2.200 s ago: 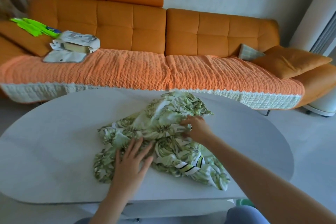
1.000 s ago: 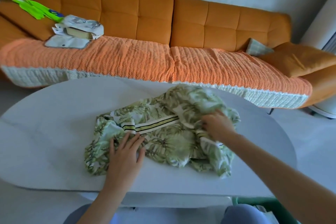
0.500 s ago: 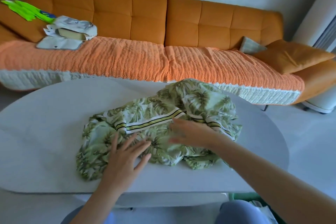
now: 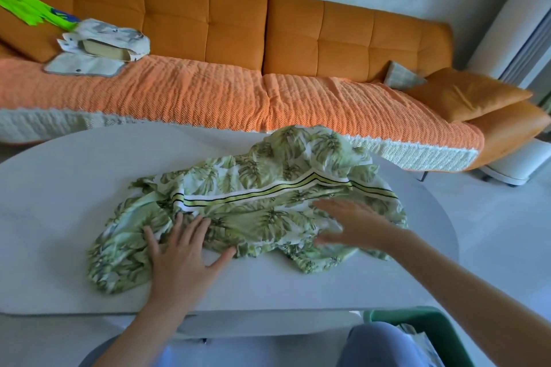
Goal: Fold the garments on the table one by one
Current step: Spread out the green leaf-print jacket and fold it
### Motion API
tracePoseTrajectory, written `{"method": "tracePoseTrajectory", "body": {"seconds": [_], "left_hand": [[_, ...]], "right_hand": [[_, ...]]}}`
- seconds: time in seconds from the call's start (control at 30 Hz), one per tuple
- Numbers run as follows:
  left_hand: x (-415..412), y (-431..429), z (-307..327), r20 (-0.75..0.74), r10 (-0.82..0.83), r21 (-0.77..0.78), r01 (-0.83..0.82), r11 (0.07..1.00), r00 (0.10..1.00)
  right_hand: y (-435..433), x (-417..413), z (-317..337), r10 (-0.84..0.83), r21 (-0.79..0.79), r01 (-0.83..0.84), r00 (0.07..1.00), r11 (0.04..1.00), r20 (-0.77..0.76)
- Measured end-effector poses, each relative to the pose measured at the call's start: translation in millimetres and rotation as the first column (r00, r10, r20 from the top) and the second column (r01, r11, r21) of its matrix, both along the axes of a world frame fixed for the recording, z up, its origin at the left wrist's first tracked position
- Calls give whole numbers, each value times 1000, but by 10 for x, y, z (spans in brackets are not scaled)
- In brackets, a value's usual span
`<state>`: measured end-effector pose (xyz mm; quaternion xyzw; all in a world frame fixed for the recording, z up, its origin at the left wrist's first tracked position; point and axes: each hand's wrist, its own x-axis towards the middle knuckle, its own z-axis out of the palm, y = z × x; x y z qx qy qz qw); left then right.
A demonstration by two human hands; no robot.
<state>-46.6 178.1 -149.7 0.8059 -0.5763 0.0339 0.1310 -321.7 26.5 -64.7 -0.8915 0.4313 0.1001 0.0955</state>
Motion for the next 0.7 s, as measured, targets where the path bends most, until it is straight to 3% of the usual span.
{"method": "tracePoseTrajectory", "body": {"seconds": [0.07,0.17,0.27,0.37,0.47,0.57,0.7], "left_hand": [[-3,1,8,26,-88,-23,89,996,996],[-8,-52,-20,8,-193,-116,193,974,981],[15,-147,69,-35,-246,-335,221,916,969],[90,-245,402,-261,-189,-480,43,876,947],[184,-444,756,-398,-135,-549,-118,827,907],[252,-659,1057,-442,-141,-608,-180,773,886],[358,-802,1205,-495,-131,-609,-236,757,859]], "right_hand": [[133,-21,-110,75,50,-72,996,996,-55],[143,-64,-203,-62,61,55,990,997,126],[73,-13,-125,-147,-66,168,960,984,239],[-36,91,119,-207,27,231,808,973,551],[-144,232,471,-224,86,241,637,967,738],[-225,396,724,-295,165,287,504,944,811],[-325,592,866,-337,188,329,487,926,806]]}}
